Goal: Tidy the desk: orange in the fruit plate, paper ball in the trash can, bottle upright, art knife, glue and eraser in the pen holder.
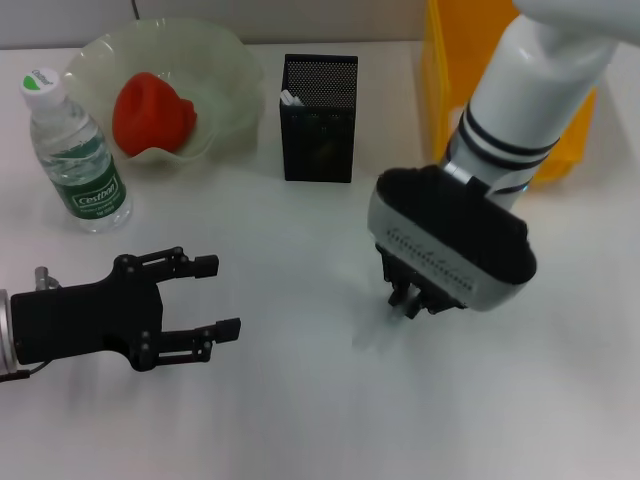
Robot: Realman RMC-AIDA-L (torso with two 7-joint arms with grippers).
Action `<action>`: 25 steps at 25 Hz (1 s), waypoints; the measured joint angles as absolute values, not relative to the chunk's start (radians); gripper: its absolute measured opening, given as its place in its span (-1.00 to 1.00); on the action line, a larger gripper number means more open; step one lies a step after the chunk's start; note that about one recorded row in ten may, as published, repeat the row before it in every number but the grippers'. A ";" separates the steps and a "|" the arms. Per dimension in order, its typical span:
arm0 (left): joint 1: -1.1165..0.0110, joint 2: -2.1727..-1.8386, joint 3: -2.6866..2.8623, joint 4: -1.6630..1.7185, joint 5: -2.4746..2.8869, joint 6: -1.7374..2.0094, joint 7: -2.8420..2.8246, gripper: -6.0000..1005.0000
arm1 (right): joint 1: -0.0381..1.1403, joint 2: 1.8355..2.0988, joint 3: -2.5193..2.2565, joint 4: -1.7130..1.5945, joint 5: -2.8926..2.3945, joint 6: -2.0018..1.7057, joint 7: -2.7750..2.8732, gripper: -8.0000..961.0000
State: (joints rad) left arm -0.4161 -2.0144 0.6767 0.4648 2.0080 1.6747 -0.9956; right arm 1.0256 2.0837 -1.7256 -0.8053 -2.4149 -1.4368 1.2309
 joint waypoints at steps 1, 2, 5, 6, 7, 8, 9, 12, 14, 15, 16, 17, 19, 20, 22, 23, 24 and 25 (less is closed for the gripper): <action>-0.415 -2.015 0.676 0.465 2.008 1.675 -0.996 0.60 | 1.017 2.082 -1.710 -0.826 -2.420 -1.450 1.234 -0.67; -0.415 -2.015 0.676 0.465 2.008 1.675 -0.996 0.60 | 1.009 2.081 -1.683 -0.847 -2.429 -1.469 1.237 -0.69; -0.414 -2.017 0.670 0.465 2.008 1.679 -0.993 0.60 | 1.000 2.081 -1.580 -0.883 -2.452 -1.526 1.239 -0.69; -0.413 -2.018 0.668 0.465 2.008 1.681 -0.992 0.60 | 1.000 2.080 -1.512 -0.889 -2.455 -1.552 1.239 -0.69; -0.413 -2.018 0.666 0.465 2.008 1.684 -0.992 0.60 | 1.000 2.080 -1.512 -0.889 -2.455 -1.552 1.239 -0.69; -0.413 -2.019 0.663 0.465 2.008 1.688 -0.992 0.60 | 1.000 2.079 -1.481 -0.890 -2.456 -1.558 1.239 -0.69; -0.413 -2.019 0.661 0.465 2.007 1.689 -0.992 0.60 | 0.998 2.078 -1.445 -0.888 -2.456 -1.563 1.239 -0.69; -0.410 -2.020 0.655 0.465 2.007 1.694 -0.991 0.59 | 0.984 2.078 -1.350 -0.886 -2.456 -1.570 1.235 -0.69; -0.409 -2.020 0.654 0.463 2.007 1.694 -0.991 0.59 | 0.969 2.078 -1.283 -0.887 -2.450 -1.571 1.229 -0.69; -0.409 -2.020 0.653 0.462 2.007 1.694 -0.991 0.59 | 0.960 2.078 -1.247 -0.887 -2.441 -1.571 1.222 -0.69; -0.408 -2.022 0.651 0.459 2.006 1.694 -0.992 0.60 | 0.952 2.078 -1.215 -0.884 -2.431 -1.571 1.214 -0.69; -0.408 -2.022 0.651 0.459 2.006 1.694 -0.992 0.60 | 0.939 2.078 -1.169 -0.880 -2.411 -1.569 1.201 -0.69; -0.408 -2.023 0.650 0.458 2.006 1.694 -0.993 0.60 | 0.914 2.078 -1.114 -0.872 -2.357 -1.567 1.179 -0.70; -0.405 -2.029 0.639 0.457 2.006 1.694 -0.993 0.60 | 0.898 2.077 -1.092 -0.865 -2.320 -1.565 1.169 -0.70; -0.403 -2.036 0.630 0.457 2.006 1.695 -0.993 0.60 | 0.870 2.076 -1.061 -0.849 -2.250 -1.557 1.151 -0.70; -0.403 -2.036 0.630 0.457 2.006 1.695 -0.993 0.60 | 0.855 2.075 -1.051 -0.835 -2.214 -1.548 1.143 -0.70; -0.402 -2.040 0.628 0.457 2.006 1.695 -0.993 0.60 | 0.842 2.075 -1.045 -0.819 -2.180 -1.538 1.136 -0.70; -0.401 -2.043 0.627 0.457 2.005 1.695 -0.991 0.60 | 0.828 2.075 -1.041 -0.802 -2.145 -1.527 1.130 -0.70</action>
